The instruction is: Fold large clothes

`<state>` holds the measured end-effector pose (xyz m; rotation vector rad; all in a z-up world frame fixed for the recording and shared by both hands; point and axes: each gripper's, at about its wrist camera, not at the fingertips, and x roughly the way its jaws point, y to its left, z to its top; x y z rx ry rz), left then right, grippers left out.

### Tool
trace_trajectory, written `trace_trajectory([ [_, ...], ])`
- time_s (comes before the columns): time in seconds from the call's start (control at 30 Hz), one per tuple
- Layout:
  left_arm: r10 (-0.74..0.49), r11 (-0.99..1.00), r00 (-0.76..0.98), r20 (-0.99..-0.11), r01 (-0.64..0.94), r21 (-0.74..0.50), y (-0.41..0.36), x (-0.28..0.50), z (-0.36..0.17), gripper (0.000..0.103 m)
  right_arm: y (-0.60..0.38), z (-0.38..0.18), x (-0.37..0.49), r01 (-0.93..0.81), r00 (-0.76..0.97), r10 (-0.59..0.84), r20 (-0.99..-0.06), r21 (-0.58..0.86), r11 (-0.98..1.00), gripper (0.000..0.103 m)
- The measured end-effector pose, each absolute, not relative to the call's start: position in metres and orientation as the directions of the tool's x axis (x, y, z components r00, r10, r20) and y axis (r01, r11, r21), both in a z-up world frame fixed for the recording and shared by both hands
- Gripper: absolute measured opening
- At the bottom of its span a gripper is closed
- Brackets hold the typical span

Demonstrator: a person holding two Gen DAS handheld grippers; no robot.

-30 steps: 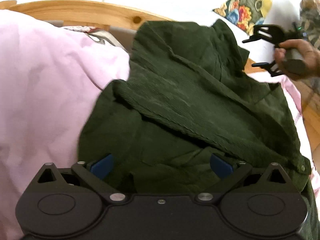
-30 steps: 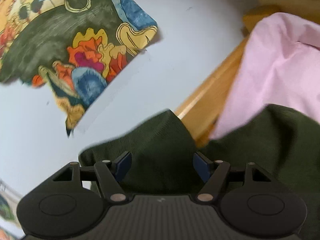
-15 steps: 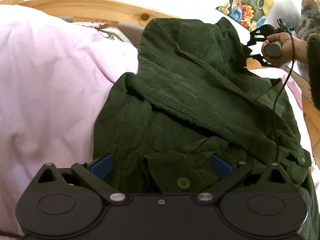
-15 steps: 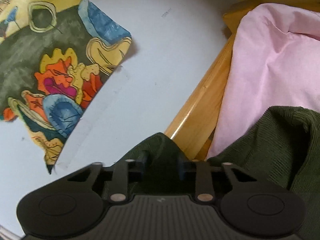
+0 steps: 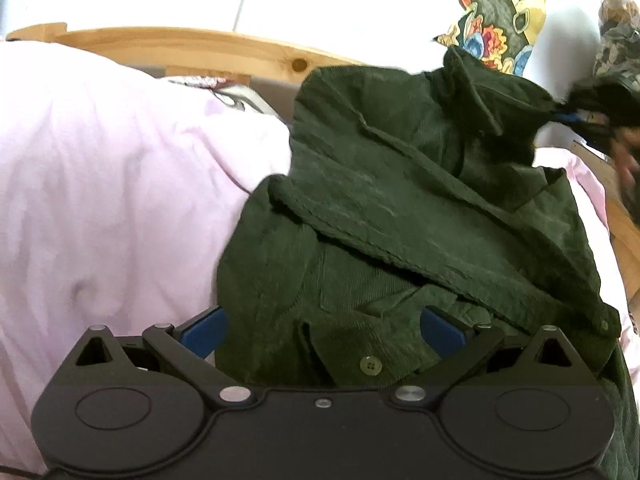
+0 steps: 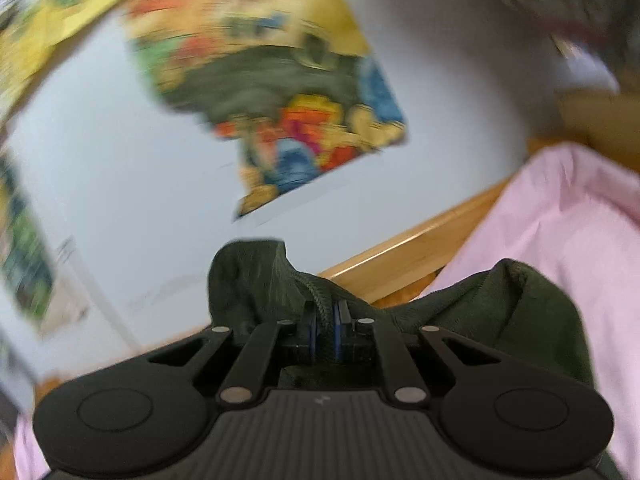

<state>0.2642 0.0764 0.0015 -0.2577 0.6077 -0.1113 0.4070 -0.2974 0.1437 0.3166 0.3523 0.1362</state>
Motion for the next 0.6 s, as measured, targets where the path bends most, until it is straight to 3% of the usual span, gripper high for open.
trace_trajectory([
  [0.13, -0.166, 0.964, 0.838, -0.521, 0.026, -0.265, 0.078, 0.258, 0.013, 0.102, -0.269, 0.129, 0.333, -0.164, 0.94, 0.196, -0.279, 0.135, 0.977, 0.006],
  [0.27, -0.146, 0.973, 0.853, -0.501, 0.031, -0.231, 0.081, 0.248, 0.023, 0.102, -0.24, 0.085, 0.281, -0.17, 0.933, 0.168, -0.317, 0.021, 0.985, 0.005],
  [0.43, -0.11, 0.986, 0.857, -0.504, 0.032, -0.161, 0.087, 0.231, 0.033, 0.102, -0.234, 0.035, 0.25, -0.135, 0.913, 0.126, -0.389, 0.005, 0.991, 0.005],
  [0.6, -0.058, 0.997, 0.858, -0.51, 0.022, -0.077, 0.093, 0.212, 0.044, 0.102, -0.233, 0.019, 0.225, -0.143, 0.895, 0.14, -0.422, 0.025, 0.989, 0.005],
])
